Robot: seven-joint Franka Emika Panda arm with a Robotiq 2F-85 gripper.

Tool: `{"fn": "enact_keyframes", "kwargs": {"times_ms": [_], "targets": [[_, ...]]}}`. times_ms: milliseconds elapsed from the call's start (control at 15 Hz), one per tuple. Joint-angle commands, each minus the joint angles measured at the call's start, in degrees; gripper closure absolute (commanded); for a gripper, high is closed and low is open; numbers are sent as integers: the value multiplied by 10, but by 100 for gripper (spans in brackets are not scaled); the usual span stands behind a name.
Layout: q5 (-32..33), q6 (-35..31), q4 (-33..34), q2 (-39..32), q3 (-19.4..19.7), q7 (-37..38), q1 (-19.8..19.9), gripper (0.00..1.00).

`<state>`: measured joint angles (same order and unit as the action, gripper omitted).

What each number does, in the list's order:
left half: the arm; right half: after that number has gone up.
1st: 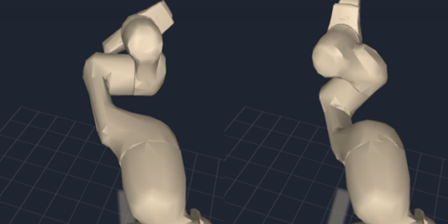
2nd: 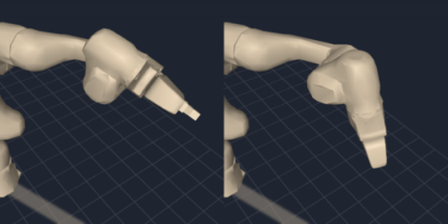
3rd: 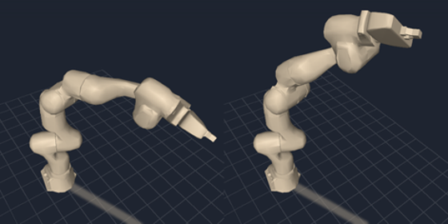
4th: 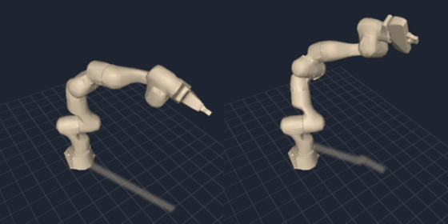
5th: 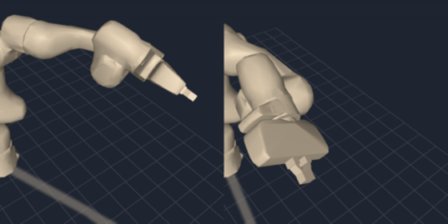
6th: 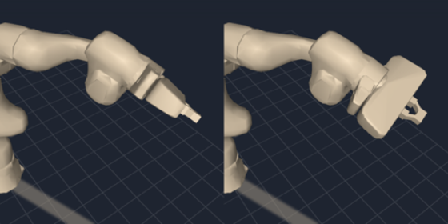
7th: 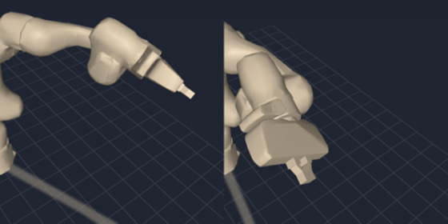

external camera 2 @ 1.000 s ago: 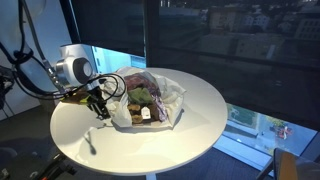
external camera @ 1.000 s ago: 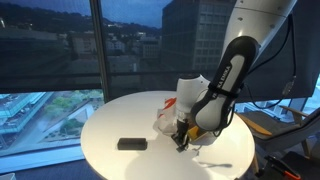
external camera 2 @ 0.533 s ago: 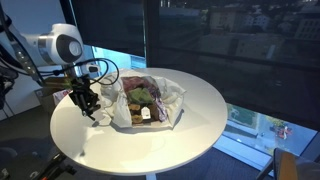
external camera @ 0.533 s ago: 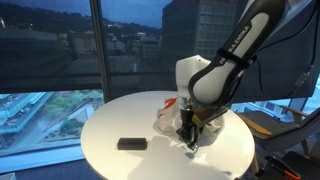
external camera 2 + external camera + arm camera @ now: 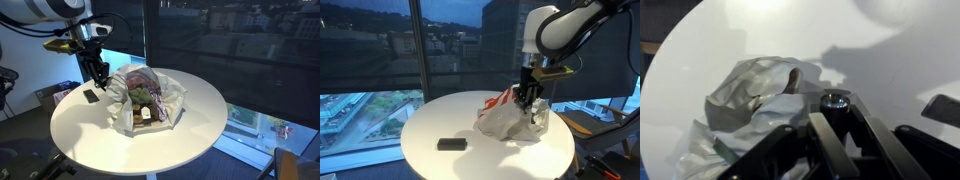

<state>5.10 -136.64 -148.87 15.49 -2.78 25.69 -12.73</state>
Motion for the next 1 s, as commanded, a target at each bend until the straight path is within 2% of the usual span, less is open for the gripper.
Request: {"fn": "enact_keyframes", "kwargs": {"times_ms": [0, 267, 333, 467, 800, 933], "targets": [[-34, -3, -69, 144, -6, 0, 62, 91], [-88, -5, -124, 256, 13, -12, 113, 91], [-93, 11, -83, 234, 16, -15, 128, 91], [-98, -5, -92, 233, 25, -23, 153, 90], [-89, -47, -94, 145, 42, -35, 208, 90], [-91, -72, -96, 98, 49, -44, 216, 90]]}}
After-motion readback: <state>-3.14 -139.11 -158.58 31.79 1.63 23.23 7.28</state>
